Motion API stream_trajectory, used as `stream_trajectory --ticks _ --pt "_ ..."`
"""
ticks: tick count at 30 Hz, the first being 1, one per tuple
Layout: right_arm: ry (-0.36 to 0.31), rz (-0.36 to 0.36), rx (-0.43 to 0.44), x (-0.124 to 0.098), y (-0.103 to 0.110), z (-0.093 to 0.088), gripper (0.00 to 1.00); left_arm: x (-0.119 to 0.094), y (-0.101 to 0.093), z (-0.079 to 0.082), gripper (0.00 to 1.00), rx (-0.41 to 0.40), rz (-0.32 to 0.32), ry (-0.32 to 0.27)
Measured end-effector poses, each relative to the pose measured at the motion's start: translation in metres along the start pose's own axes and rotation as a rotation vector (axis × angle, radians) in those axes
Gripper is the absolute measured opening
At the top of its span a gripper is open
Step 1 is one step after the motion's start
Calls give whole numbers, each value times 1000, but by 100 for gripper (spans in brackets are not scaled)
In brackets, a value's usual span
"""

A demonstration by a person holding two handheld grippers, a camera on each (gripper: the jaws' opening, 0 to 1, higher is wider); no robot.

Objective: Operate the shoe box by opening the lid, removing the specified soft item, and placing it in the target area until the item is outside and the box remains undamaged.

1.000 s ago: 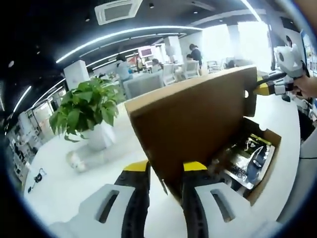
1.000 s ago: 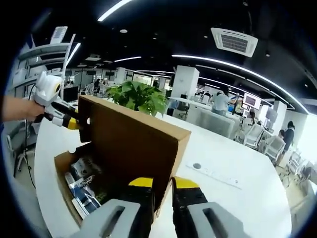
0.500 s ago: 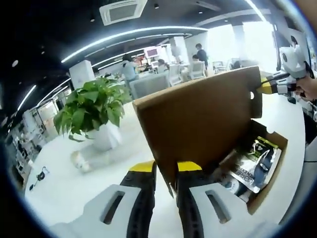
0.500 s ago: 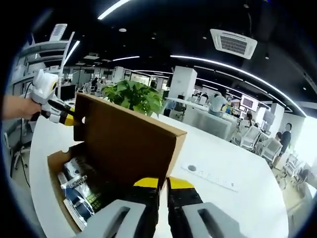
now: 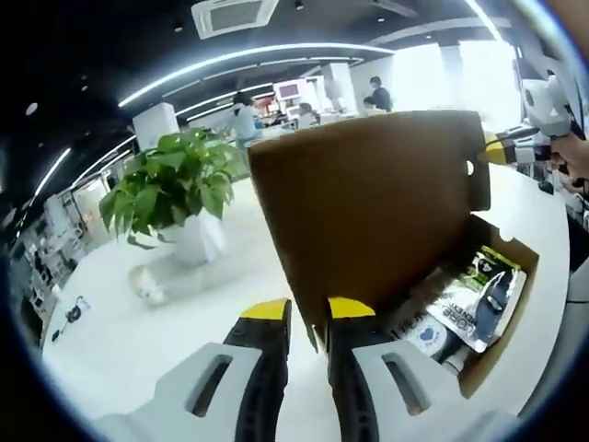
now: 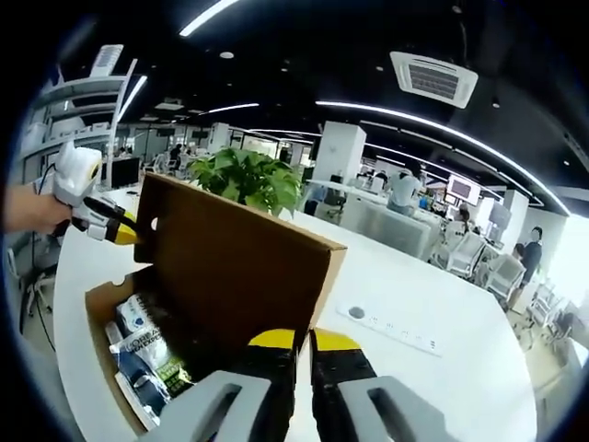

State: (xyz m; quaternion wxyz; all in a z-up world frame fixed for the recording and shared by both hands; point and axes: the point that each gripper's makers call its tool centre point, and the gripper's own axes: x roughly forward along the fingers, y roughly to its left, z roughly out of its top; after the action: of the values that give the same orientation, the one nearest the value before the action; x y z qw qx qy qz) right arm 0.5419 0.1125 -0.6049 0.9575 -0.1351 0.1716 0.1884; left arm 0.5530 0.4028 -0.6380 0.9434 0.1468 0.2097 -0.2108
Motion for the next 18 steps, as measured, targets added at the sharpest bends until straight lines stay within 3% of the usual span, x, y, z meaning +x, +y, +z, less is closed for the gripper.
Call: stream_trajectory --ticks 18 --pt "5 5 23 9 -5 1 0 4 -4 -24 13 -80 12 31"
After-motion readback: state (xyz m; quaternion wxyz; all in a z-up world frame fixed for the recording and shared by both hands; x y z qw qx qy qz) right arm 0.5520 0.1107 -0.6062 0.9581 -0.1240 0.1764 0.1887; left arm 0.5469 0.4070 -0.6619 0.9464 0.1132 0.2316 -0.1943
